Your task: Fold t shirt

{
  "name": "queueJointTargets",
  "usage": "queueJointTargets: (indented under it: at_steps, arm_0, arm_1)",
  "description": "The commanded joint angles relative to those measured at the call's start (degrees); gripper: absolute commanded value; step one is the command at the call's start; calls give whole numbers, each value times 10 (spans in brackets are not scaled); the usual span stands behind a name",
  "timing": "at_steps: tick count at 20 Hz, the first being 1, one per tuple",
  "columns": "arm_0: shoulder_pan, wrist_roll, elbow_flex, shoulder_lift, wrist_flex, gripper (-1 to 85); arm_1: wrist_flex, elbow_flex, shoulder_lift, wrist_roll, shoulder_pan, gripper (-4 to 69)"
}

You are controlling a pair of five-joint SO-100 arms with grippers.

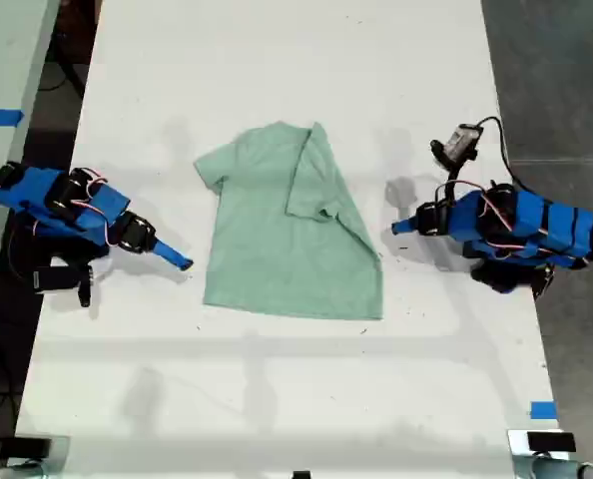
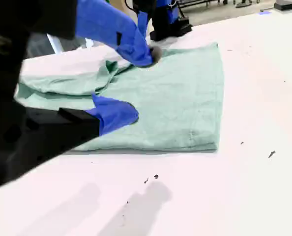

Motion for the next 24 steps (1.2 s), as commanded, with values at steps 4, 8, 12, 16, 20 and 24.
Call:
queueJointTargets:
  at_steps: [4, 8, 12, 16, 20, 24]
  arm_0:
    - [-213, -78, 17, 4, -97, -1]
    - [-229, -138, 15, -9, -86, -1]
    - [-260, -74, -222, -310, -79, -2]
    - [-424, 112, -577, -662, 79, 26]
    - [-640, 321, -640, -851, 64, 275]
    - [-707, 376, -671, -1031, -4, 272]
  arm_1:
    - [111, 2, 9, 164, 42, -15]
    - [111, 2, 9, 165, 42, -15]
    - [111, 2, 9, 164, 47, -15]
    - [111, 2, 9, 167, 42, -15]
    - [111, 2, 9, 164, 44, -15]
    - [112, 1, 9, 165, 40, -15]
